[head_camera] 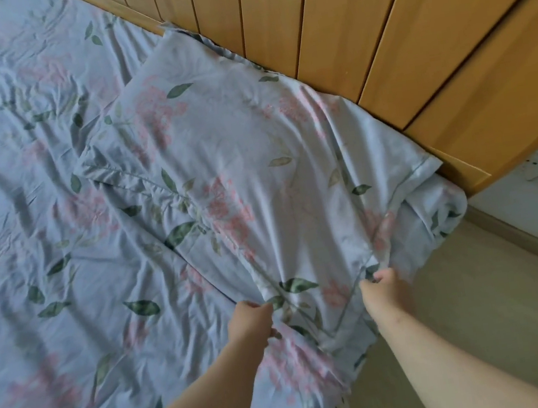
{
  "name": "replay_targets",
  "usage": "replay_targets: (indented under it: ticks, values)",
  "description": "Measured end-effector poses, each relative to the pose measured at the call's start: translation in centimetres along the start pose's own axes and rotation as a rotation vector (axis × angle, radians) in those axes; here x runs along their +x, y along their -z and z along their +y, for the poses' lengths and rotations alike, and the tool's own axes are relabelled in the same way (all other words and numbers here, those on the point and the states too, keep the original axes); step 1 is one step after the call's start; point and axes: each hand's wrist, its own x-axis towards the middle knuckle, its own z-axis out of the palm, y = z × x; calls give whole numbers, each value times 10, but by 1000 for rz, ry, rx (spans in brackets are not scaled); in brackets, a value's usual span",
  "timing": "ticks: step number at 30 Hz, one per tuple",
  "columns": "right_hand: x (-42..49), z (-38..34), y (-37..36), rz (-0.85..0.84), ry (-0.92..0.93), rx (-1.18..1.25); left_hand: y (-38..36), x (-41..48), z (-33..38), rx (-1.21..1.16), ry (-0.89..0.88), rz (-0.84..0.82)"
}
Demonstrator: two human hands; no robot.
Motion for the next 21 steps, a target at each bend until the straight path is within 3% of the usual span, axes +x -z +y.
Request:
replay_targets:
  ticks: [7,13,21]
  values:
    - [-101,27,-2,-123,29,161,41,-64,-29,-54,-161,-139]
    - [-210,59,3,-132,70,265,87,-132,-73,-58,-309,-216]
    - [-335,79,55,32,248,494,121,-259,-97,-111,-586,-389]
